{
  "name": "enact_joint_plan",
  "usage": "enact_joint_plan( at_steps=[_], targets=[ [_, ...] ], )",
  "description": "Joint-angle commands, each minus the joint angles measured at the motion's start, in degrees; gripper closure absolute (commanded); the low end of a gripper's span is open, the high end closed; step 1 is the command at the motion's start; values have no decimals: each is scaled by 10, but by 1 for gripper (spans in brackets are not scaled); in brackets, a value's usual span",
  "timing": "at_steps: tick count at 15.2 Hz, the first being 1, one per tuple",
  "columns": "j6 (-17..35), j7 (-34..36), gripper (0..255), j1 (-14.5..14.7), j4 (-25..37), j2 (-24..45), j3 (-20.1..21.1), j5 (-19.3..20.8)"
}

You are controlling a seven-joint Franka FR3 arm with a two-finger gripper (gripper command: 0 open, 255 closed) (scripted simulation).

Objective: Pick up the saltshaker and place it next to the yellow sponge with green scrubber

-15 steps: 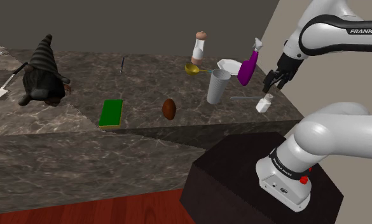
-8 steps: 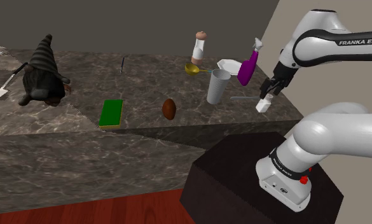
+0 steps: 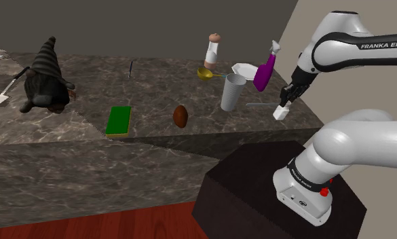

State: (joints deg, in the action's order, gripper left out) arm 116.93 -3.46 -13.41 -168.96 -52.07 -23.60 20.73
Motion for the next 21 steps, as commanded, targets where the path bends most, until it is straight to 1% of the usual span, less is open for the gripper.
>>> enact_joint_plan(
  at_steps=[1, 8, 21],
  targets=[
    [0, 0, 255, 0, 0, 0, 0, 0],
    [0, 0, 255, 0, 0, 0, 0, 0],
    [-119, -3, 255, 14, 81, -39, 35, -36]
  ],
)
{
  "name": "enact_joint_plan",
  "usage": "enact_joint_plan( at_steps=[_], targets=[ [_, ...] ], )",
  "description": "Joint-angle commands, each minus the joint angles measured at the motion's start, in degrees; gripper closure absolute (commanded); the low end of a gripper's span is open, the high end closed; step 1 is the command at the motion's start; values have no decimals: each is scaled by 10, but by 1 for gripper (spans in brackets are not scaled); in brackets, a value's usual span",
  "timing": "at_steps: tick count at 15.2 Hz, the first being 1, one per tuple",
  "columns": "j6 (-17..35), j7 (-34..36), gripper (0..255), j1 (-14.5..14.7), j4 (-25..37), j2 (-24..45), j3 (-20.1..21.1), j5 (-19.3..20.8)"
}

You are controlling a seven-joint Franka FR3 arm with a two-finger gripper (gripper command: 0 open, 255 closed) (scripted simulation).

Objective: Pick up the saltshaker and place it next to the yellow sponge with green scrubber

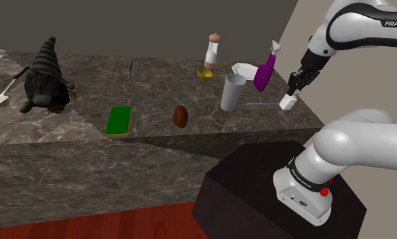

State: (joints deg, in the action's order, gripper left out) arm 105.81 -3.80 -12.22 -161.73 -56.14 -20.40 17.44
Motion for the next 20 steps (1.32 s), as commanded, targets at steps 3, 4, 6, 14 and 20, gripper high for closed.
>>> enact_joint_plan(
  at_steps=[3, 4, 6, 14, 20],
  targets=[
    [-32, 0, 255, 6, 30, -2, 10, -10],
    [-40, -1, 255, 7, 38, -2, 12, -13],
    [-55, -1, 255, 9, 52, -3, 16, -17],
    [-113, -3, 255, 16, 114, 1, 32, -33],
    [-139, 10, 255, 27, 149, 11, 52, -51]
  ],
)
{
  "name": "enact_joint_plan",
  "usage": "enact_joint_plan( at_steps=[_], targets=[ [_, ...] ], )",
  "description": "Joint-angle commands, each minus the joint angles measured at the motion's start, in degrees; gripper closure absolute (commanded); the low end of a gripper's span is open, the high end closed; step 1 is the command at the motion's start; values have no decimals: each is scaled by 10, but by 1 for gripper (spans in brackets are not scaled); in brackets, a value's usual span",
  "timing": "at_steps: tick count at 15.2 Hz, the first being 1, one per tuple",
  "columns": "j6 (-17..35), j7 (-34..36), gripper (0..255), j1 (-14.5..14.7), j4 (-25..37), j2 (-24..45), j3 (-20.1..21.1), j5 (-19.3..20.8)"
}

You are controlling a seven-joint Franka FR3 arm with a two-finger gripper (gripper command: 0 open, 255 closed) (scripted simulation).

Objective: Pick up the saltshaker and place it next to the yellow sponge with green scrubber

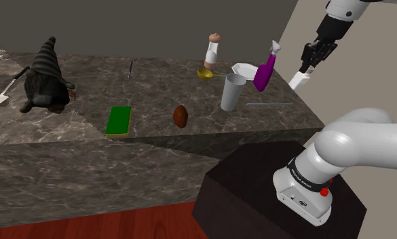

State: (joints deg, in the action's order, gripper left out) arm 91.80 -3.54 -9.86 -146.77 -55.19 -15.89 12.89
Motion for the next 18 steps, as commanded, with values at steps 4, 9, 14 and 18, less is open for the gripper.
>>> enact_joint_plan(
  at_steps=[4, 9, 14, 18],
  targets=[
    [19, 62, 255, 32, 3, 28, 57, -50],
    [45, 127, 255, 66, 23, 77, 116, -100],
    [72, 187, 255, 94, 61, 142, 170, -140],
    [92, 233, 255, 111, 102, 202, 210, -163]
  ],
)
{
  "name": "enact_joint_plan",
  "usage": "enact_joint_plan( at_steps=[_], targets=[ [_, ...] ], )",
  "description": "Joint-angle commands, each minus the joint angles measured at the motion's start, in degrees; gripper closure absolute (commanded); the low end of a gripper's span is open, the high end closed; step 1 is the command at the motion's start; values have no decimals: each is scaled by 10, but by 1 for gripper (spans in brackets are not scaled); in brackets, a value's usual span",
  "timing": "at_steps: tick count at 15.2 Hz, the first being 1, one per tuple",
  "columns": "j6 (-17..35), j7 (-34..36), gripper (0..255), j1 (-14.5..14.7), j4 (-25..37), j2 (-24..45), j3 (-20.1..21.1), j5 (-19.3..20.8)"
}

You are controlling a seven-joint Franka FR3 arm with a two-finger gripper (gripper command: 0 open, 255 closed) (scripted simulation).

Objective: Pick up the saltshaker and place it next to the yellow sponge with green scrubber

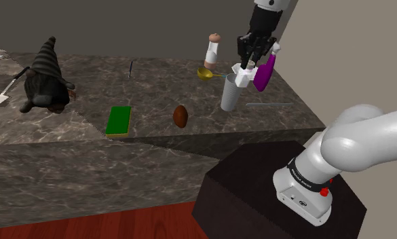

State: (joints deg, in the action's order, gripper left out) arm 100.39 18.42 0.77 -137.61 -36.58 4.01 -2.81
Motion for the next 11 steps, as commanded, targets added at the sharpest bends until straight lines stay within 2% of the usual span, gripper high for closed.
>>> enact_joint_plan(
  at_steps=[1, 6, 11],
  targets=[
    [10, 24, 255, 8, 23, 32, 21, -11],
    [27, 81, 255, 22, 92, 116, 67, -24],
    [35, 139, 255, 33, 177, 207, 110, -20]
  ],
)
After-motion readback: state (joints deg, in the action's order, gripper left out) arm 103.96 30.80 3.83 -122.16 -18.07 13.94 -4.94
